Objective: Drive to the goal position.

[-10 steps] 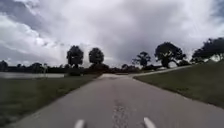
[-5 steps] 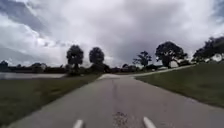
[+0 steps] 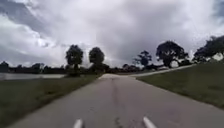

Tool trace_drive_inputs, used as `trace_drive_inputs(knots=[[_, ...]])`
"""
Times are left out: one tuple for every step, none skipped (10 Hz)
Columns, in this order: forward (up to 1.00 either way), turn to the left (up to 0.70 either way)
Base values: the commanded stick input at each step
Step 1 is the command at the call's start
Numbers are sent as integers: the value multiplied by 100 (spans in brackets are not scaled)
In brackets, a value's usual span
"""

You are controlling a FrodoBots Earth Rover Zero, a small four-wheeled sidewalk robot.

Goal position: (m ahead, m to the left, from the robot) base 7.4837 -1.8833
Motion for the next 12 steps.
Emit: trace_drive_inputs(knots=[[70, 0], [70, 0], [70, 0], [70, 0], [70, 0], [70, 0], [70, 0], [70, 0], [70, 0], [70, 0], [70, 0], [70, 0]])
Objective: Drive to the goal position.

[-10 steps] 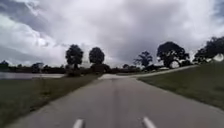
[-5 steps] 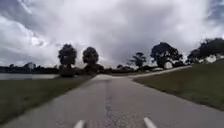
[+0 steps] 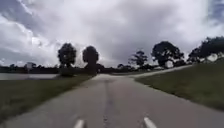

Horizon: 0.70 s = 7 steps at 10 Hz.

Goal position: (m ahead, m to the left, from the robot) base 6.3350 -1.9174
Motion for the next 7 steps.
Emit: trace_drive_inputs(knots=[[70, 0], [70, 0], [70, 0], [70, 0], [70, 0], [70, 0], [70, 0]])
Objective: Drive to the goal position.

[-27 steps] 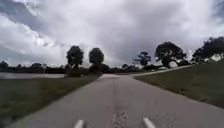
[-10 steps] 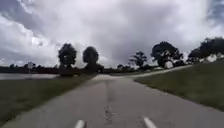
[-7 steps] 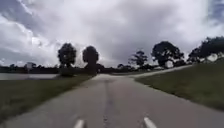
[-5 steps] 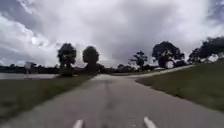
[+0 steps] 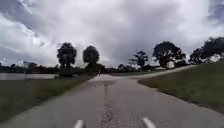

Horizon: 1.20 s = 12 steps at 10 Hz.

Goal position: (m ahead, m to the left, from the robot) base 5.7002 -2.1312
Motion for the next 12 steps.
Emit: trace_drive_inputs(knots=[[70, 0], [70, 0], [70, 0], [70, 0], [70, 0], [70, 0], [70, 0], [70, 0], [70, 0], [70, 0], [70, 0], [70, 0]])
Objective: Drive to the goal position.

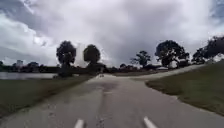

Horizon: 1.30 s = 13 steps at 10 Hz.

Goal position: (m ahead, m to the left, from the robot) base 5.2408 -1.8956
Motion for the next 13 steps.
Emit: trace_drive_inputs(knots=[[70, 0], [70, 0], [70, 0], [70, 0], [70, 0], [70, 0], [70, 0], [70, 0], [70, 0], [70, 0], [70, 0], [70, 0], [70, 0]])
